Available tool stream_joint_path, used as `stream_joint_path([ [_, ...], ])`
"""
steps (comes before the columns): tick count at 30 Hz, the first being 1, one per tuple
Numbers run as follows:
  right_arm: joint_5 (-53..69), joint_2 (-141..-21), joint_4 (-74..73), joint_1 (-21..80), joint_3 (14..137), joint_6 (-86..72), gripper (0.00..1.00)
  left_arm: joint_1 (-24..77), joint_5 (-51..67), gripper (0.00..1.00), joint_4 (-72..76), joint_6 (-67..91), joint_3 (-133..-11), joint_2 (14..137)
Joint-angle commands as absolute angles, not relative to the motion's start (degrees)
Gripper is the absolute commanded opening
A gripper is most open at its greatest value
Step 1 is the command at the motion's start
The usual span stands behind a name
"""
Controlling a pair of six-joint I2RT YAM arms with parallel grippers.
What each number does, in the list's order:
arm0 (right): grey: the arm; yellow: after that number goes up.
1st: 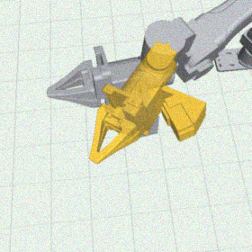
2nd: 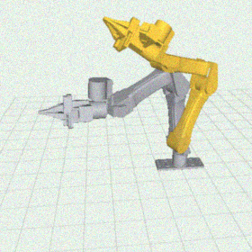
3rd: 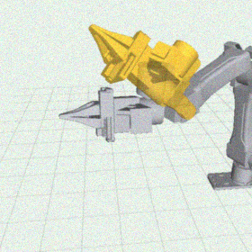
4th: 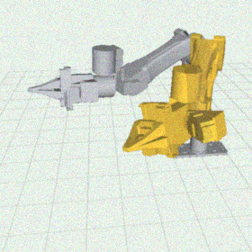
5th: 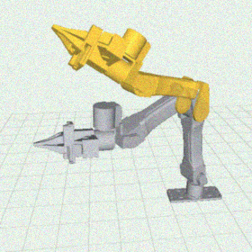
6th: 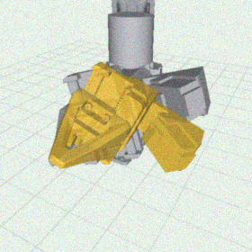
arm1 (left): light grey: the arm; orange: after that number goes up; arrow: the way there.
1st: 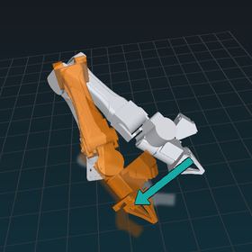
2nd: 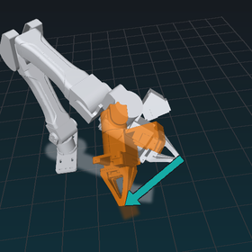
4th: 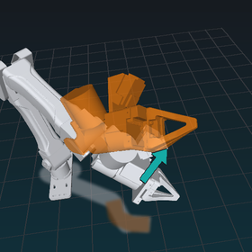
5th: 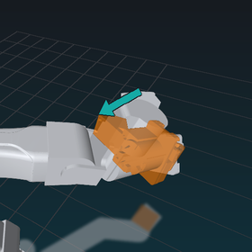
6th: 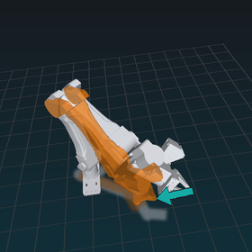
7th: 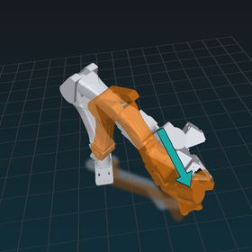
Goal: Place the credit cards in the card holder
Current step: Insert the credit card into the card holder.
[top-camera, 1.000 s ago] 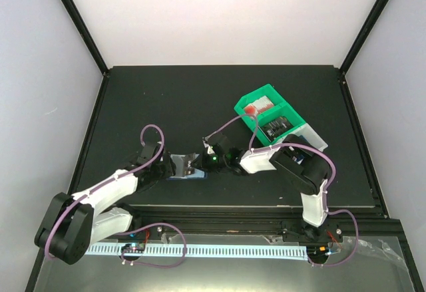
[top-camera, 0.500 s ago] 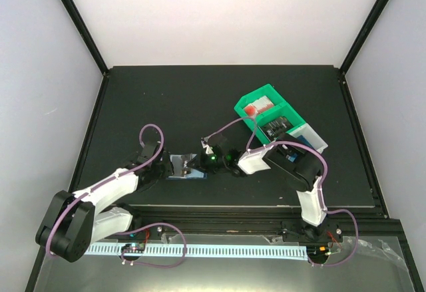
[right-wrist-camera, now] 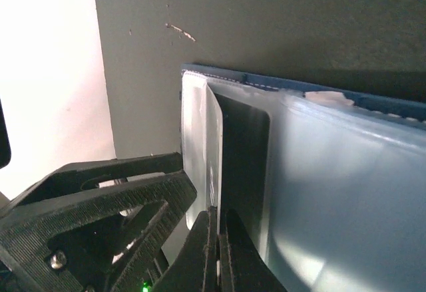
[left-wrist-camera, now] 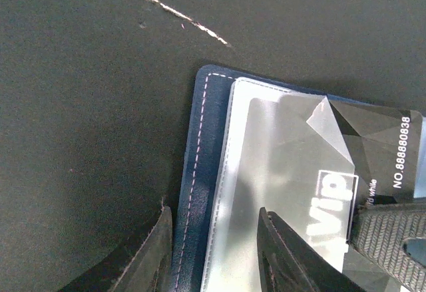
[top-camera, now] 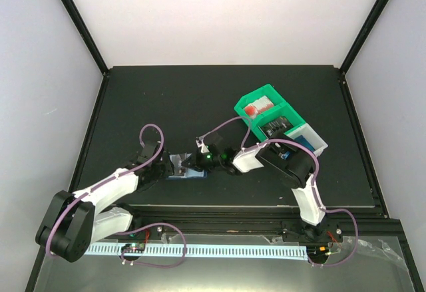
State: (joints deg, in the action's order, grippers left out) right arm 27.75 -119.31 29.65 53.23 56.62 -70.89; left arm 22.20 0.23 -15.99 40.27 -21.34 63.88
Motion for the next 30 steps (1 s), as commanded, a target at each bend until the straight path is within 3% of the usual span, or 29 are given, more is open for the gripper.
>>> stream_joint_path([
  [1,27.57,-122.05,27.81,53.85,58.91,-70.75,0.01,21.93,0.90,0.38,-18.27,40.52,-21.97,64.51],
  [17,25.06,-120.48,21.43,54.67,61.01,-64.53,0.09,21.95,-3.60,0.39,-22.05,41.49,-22.36,57.74],
  [21,24.66,-119.97,18.45,54.58,61.43,-62.96,0.01,21.91,-6.35,0.40,-22.95,42.35,-23.11,55.12],
  [30,27.33,-121.12,16.12,54.39,61.99,-62.56,0.01,21.71,-8.56,0.29,-20.51,42.59,-24.79,61.29],
])
